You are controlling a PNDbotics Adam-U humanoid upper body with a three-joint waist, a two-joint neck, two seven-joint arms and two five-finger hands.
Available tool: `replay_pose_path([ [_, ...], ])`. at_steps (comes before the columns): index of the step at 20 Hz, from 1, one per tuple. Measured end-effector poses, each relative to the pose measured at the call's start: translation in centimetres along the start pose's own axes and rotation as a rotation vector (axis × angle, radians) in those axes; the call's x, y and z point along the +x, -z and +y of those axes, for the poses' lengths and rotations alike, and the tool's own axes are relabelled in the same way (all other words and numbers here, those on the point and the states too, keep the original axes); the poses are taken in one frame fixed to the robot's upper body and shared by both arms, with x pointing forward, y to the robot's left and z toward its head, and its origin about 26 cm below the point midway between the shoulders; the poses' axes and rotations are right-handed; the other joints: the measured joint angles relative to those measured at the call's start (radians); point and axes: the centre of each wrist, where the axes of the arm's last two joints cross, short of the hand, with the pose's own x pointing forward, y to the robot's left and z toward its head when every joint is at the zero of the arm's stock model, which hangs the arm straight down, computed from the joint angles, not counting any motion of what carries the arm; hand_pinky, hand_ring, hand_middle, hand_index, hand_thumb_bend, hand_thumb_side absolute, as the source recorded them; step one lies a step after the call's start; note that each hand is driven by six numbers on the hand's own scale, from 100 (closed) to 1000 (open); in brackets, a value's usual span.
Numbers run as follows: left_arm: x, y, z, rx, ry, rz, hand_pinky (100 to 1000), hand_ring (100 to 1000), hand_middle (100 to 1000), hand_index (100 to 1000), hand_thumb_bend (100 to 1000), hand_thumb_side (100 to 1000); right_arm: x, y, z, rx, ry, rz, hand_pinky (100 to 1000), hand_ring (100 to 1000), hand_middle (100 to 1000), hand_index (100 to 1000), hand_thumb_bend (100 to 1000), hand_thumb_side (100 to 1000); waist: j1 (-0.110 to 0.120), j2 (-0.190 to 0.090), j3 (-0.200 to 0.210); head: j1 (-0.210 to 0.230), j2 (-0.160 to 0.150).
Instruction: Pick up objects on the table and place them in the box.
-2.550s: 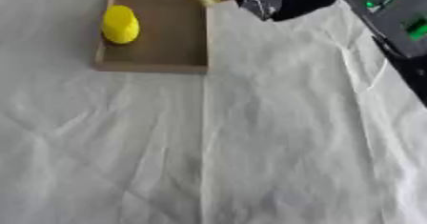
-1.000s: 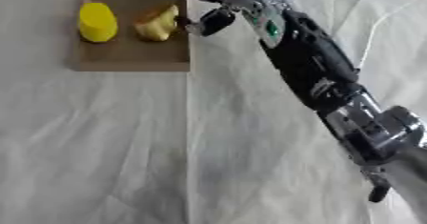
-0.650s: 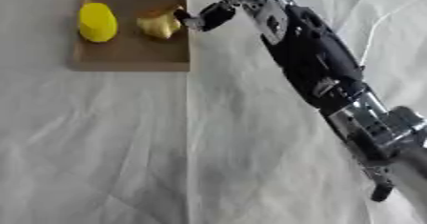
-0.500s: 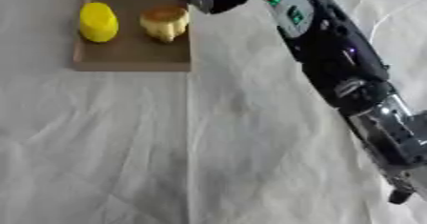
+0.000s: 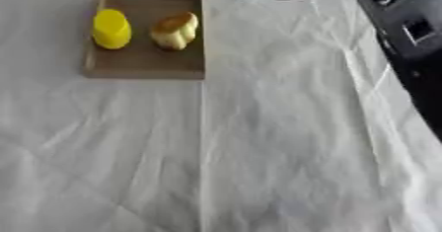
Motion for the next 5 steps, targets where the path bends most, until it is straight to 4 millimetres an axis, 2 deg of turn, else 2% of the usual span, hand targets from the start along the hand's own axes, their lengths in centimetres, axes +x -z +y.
replay_pose_path([
  [1, 0.0, 0.1, 0.1, 0.003, 0.006, -0.004, 869, 898, 819, 860, 100, 599, 0.3, -0.5, -0.2, -0.032, 0.01, 0.007, 916, 937, 753, 930, 100, 100, 0.0, 0.003, -0.005, 0.008, -0.001],
  [5, 0.1, 0.1, 0.5, 0.022, 0.026, -0.016, 869, 898, 819, 861, 100, 596, 0.6, -2.0, -0.8, -0.181, 0.061, 0.018, 925, 948, 773, 932, 100, 100, 0.013, 0.012, -0.021, 0.039, -0.011],
])
